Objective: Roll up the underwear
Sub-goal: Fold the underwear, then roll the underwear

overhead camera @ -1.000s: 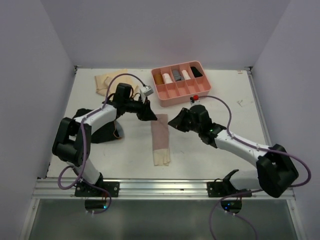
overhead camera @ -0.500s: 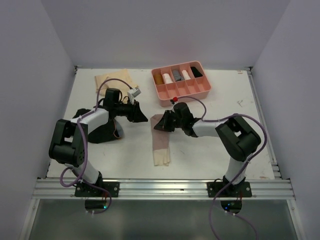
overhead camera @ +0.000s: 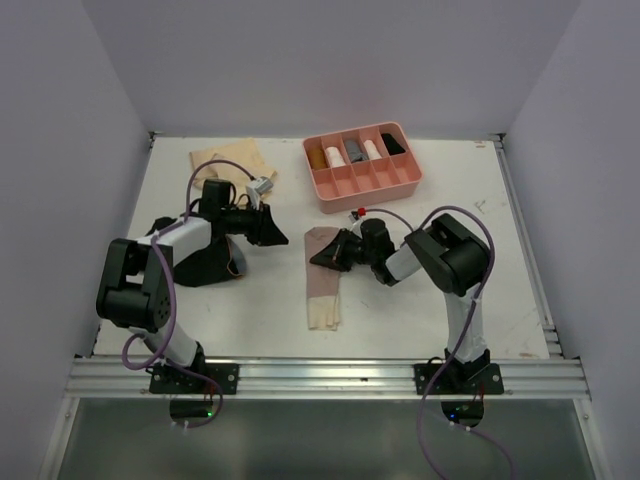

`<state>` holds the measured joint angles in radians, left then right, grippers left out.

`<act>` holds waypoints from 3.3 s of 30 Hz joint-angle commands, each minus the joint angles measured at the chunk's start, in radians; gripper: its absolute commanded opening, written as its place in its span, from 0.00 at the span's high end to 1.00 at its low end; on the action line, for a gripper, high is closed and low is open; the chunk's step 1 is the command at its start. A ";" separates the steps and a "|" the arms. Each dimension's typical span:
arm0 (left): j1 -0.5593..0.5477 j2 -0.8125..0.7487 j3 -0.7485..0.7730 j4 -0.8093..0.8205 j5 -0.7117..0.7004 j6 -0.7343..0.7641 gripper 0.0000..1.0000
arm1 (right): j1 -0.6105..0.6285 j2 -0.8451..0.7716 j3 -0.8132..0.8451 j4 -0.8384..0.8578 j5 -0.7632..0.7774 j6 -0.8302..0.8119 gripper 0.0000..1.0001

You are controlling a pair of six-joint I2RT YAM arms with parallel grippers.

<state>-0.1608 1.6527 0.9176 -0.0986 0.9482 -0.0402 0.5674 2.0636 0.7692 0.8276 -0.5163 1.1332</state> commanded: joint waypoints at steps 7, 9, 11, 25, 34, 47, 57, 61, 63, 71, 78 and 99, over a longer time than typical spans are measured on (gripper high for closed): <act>0.012 0.019 0.043 -0.065 0.044 0.089 0.70 | -0.018 -0.026 0.005 0.165 -0.027 0.095 0.93; 0.012 0.010 0.053 -0.096 0.050 0.120 0.70 | -0.018 -0.104 0.018 0.124 -0.030 0.091 0.92; 0.009 -0.014 0.066 -0.122 0.046 0.184 0.69 | -0.018 -0.164 0.022 0.056 -0.031 0.074 0.91; -0.230 -0.317 -0.144 -0.254 -0.190 0.736 0.65 | 0.043 -0.333 -0.123 -0.276 -0.157 -0.165 0.92; -0.509 -0.425 -0.305 -0.204 -0.328 0.962 0.62 | 0.043 -0.082 -0.217 0.060 -0.163 -0.027 0.92; -0.770 -0.476 -0.441 -0.121 -0.512 1.344 0.62 | 0.043 -0.057 -0.220 0.099 -0.166 -0.004 0.92; -0.804 -0.416 -0.460 -0.066 -0.526 1.482 0.61 | 0.043 -0.059 -0.226 0.076 -0.168 -0.021 0.92; -0.819 -0.419 -0.474 -0.084 -0.506 1.517 0.61 | 0.043 -0.049 -0.228 0.085 -0.172 -0.015 0.92; -0.826 -0.427 -0.485 -0.095 -0.502 1.530 0.61 | 0.043 -0.048 -0.226 0.084 -0.175 -0.013 0.92; -0.859 -0.374 -0.490 -0.052 -0.523 1.511 0.69 | 0.043 -0.040 -0.226 0.085 -0.183 -0.016 0.92; -0.859 -0.353 -0.484 -0.013 -0.546 1.473 0.85 | 0.043 -0.030 -0.234 0.088 -0.194 -0.023 0.93; -0.793 -0.366 -0.277 -0.081 -0.473 1.274 1.00 | 0.043 -0.059 -0.261 0.028 -0.212 -0.081 0.93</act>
<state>-0.9821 1.2755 0.5716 -0.1833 0.4236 1.3029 0.6086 2.0048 0.5472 0.9550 -0.7364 1.1236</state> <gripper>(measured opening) 0.009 0.073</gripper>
